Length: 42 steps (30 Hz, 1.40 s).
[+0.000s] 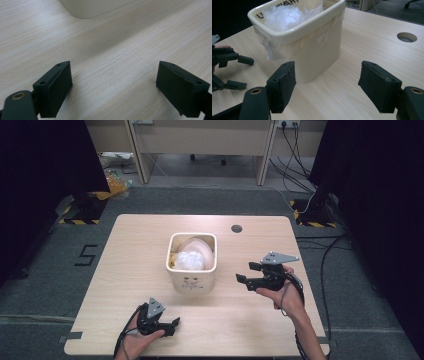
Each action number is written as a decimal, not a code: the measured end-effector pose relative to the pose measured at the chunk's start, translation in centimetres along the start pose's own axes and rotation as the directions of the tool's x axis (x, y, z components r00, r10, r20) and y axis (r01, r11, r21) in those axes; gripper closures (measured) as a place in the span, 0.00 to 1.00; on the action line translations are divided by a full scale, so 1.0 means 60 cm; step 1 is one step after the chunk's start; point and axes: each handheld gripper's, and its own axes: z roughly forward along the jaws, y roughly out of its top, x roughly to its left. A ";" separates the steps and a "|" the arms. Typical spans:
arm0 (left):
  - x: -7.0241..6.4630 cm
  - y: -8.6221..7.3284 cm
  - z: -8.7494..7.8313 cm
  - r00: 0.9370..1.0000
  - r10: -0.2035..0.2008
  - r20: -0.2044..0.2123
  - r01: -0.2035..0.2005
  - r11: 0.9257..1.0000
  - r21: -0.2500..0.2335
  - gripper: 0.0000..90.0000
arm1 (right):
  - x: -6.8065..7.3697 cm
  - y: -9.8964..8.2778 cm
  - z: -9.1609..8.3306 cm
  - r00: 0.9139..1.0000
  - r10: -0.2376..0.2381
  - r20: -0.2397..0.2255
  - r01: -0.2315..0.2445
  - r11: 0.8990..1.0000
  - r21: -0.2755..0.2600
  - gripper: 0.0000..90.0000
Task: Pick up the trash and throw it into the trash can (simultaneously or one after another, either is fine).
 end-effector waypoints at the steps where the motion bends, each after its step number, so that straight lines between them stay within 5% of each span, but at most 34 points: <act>1: 0.000 0.000 0.000 1.000 0.001 0.000 -0.001 1.000 0.001 0.14 | 0.001 -0.007 -0.001 1.000 0.000 0.000 0.000 1.000 -0.003 0.32; 9: 0.000 0.000 0.000 1.000 0.001 0.002 -0.001 1.000 0.000 0.14 | 0.008 -0.057 0.006 1.000 0.012 0.003 -0.012 1.000 0.016 0.32; 31: 0.001 0.000 0.000 1.000 -0.001 0.006 0.001 1.000 -0.001 0.14 | 0.020 -0.133 0.026 0.999 0.043 -0.014 -0.041 0.992 0.120 0.31; 42: 0.000 0.000 0.000 1.000 0.000 0.004 0.000 1.000 -0.001 0.14 | 0.021 -0.177 0.020 0.998 -0.031 0.045 0.022 0.983 0.182 0.23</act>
